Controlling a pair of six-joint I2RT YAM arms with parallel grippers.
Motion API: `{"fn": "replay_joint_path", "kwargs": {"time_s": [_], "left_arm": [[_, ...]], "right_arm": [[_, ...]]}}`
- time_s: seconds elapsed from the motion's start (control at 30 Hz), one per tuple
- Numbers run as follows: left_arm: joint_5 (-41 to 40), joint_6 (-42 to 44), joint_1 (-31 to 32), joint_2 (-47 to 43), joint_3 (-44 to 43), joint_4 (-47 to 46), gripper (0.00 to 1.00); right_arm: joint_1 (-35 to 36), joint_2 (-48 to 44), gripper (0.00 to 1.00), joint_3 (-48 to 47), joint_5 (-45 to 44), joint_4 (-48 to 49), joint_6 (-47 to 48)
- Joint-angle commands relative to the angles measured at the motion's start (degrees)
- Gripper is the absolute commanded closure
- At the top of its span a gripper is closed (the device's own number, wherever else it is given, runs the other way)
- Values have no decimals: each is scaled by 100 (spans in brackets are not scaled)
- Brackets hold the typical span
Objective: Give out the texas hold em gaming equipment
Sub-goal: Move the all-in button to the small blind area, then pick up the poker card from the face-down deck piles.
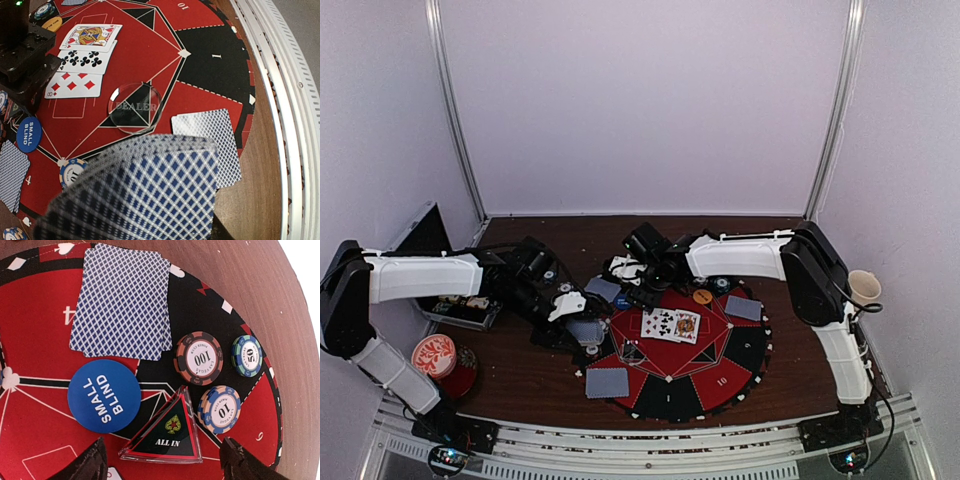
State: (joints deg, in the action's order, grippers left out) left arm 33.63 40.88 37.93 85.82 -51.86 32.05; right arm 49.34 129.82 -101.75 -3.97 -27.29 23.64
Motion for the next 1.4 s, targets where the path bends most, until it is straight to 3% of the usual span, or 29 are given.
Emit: {"fn": "replay_joint_path", "kwargs": {"time_s": [0.0, 0.17, 0.23, 0.37, 0.5, 0.7, 1.03, 1.37], "left_arm": [[95, 86, 27, 5, -10, -24, 61], [95, 84, 23, 45, -24, -24, 61], [95, 86, 25, 49, -23, -19, 61], [97, 77, 22, 21, -22, -24, 61], [97, 78, 30, 7, -24, -24, 61], [83, 58, 25, -51, -14, -23, 61], [74, 51, 29, -43, -13, -24, 61], [106, 57, 28, -69, -11, -24, 61]], "right_arm": [[-8, -293, 20, -48, -260, -23, -236], [7, -1011, 10, 470, -611, 168, -751], [26, -1345, 2, 750, -961, 279, -1133], [33, -2016, 0, 1371, -1212, 414, -2260], [44, -2771, 0, 2216, -403, 714, -3322], [459, -3628, 0, 3842, 696, 2539, -4440], [1432, -3510, 0, 4234, 692, 3959, -5308], [1799, -2626, 0, 3733, 326, 4319, -5578]]}}
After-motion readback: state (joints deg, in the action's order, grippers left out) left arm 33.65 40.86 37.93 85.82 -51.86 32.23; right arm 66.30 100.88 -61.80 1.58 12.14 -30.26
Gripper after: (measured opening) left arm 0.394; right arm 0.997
